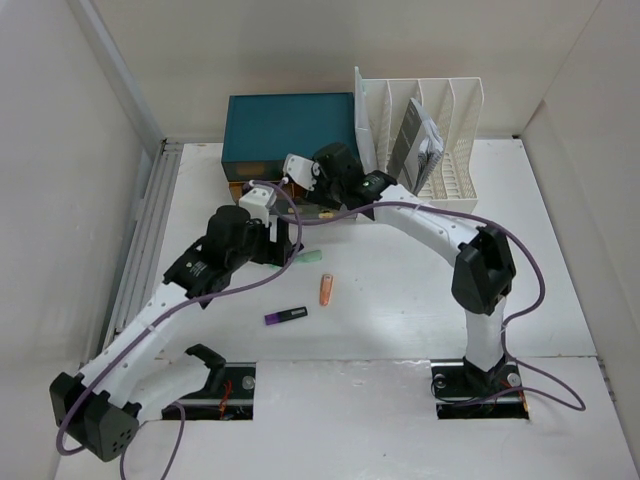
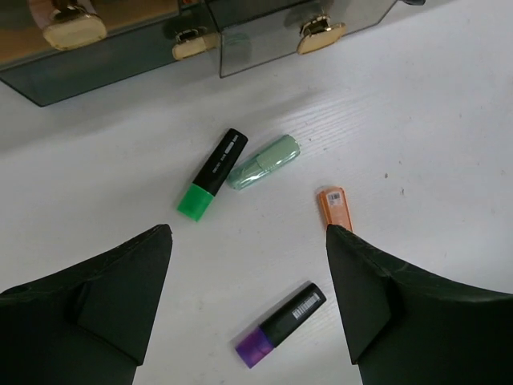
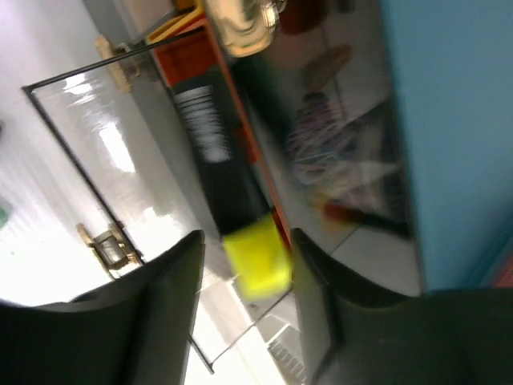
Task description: Organize the desk
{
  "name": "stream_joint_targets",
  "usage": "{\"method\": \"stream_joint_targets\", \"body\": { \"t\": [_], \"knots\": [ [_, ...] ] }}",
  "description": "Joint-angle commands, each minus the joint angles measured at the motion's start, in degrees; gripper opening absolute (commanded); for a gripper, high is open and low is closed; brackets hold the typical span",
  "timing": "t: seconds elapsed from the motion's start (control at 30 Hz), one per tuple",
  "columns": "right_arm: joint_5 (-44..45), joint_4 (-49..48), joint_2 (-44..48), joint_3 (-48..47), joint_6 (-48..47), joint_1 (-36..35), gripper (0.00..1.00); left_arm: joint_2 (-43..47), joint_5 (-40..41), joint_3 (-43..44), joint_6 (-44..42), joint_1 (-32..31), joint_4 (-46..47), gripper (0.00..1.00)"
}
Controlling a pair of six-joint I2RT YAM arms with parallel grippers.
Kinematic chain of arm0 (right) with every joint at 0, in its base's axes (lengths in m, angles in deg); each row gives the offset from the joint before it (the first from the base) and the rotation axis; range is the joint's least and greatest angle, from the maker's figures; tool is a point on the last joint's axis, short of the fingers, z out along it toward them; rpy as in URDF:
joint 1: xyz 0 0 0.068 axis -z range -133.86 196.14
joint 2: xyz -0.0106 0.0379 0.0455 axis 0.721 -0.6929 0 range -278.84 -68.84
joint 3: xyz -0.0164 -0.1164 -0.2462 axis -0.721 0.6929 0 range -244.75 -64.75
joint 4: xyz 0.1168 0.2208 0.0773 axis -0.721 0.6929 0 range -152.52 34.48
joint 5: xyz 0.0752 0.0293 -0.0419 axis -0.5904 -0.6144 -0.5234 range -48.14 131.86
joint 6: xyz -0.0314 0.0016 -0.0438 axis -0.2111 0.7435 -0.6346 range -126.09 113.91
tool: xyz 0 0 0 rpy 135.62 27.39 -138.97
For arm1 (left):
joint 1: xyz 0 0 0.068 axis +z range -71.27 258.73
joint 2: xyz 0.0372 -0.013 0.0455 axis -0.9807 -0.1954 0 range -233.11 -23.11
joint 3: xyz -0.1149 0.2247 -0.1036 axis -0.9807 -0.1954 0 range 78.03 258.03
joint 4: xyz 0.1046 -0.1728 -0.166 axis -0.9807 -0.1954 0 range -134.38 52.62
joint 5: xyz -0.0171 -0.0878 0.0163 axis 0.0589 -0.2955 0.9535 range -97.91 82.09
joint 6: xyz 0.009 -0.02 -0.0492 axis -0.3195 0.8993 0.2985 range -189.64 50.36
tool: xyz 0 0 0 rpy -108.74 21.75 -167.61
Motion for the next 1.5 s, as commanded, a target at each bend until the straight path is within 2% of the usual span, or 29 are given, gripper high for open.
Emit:
{"method": "stream_joint_targets", "body": {
  "t": [0.0, 0.03, 0.17, 0.3, 0.37, 0.47, 0.57, 0.6, 0.63, 0.7, 0.73, 0.77, 0.83, 0.9, 0.97, 1.03, 1.13, 1.2, 1.47],
  "knots": [
    [-1.46, -0.35, 0.1, -3.86, 1.42, 0.88, 0.63, 4.35, 2.38, 1.55, -1.77, -0.13, 1.51, 0.75],
    [-2.33, -0.35, 0.1, -3.86, 1.43, 1.4, 0.69, 4.88, 3.08, 0.94, -2.3, -0.13, 1.51, 0.75],
    [-4.01, -0.35, 2.3, -2.63, 2.05, 1.41, 0.78, 6.21, 3.61, 0.32, -2.3, -0.13, 2.57, 0.74],
    [-5.59, -0.35, 5.19, -2.63, 3.8, 2.46, 0.78, 7.6, 1.86, 0.32, -4.23, -0.13, 2.57, 0.71],
    [-6.91, 0.87, 6.94, -3.33, 5.64, 3.95, 0.78, 8.84, 0.54, 0.32, -5.19, -0.13, 3.09, 0.66],
    [-12.79, 2.98, 8.79, -4.73, 9.5, 7.73, 0.77, 11.12, -3.41, -0.21, -8.1, -0.13, 3.7, 0.66],
    [-22.79, 5.17, 11.95, -5.27, 11.88, 12.29, 0.77, 13.67, -5.52, -0.21, -10.56, -0.13, 4.24, 0.66],
    [-26.74, 5.18, 14.14, -4.4, 11.89, 13.44, 0.75, 13.68, -3.7, -0.82, -10.56, -0.13, 4.93, 0.66],
    [-36.52, 5.18, 15.55, -3.17, 11.89, 15.36, 0.75, 14.63, -1.51, -0.83, -10.56, -0.13, 5.98, 0.66],
    [-46.68, 6.58, 18.36, 2.16, 5.61, 16.09, 0.75, 15.43, 5.68, -2.84, -6.1, -0.13, 7.22, 0.67],
    [-53.43, 7.11, 21.6, 4.46, 2.87, 16.09, 0.75, 15.43, 12.59, -3.54, -4.25, 0.48, 7.83, 0.67],
    [-56.11, 7.9, 23.37, 6.75, -0.47, 16.09, 0.75, 15.43, 14.58, -4.25, -2.76, 0.49, 9.06, 0.64],
    [-59.11, 8.0, 29.24, 14.57, -7.58, 14.86, 0.75, 13.34, 14.6, -5.57, -3.52, 1.01, 9.69, 0.63],
    [-59.82, 5.12, 33.21, 21.49, -9.64, 12.93, 0.75, 7.65, 14.6, -5.57, -3.53, 1.01, 9.69, 0.58],
    [-58.43, 3.61, 38.12, 24.34, -10.26, 11.7, 0.75, 3.33, 12.42, -3.91, -4.15, 1.01, 9.69, 0.54],
    [-58.42, 2.55, 40.52, 25.66, -10.26, 10.55, 0.75, -3.5, 11.35, -2.85, -4.67, 1.01, 9.69, 0.48],
    [-58.42, 3.07, 43.07, 25.67, -10.26, 10.55, 0.75, -11.6, 7.05, -0.31, -6.69, 1.01, 8.72, 0.48],
    [-58.42, 3.07, 43.87, 26.28, -9.74, 10.55, 0.75, -14.0, 4.33, 0.84, -7.3, 1.01, 8.1, 0.49],
    [-62.8, 2.55, 45.54, 27.34, -9.2, 13.44, 0.75, -19.54, 3.79, 2.69, -8.54, 1.01, 8.63, 0.52]
  ]
}}
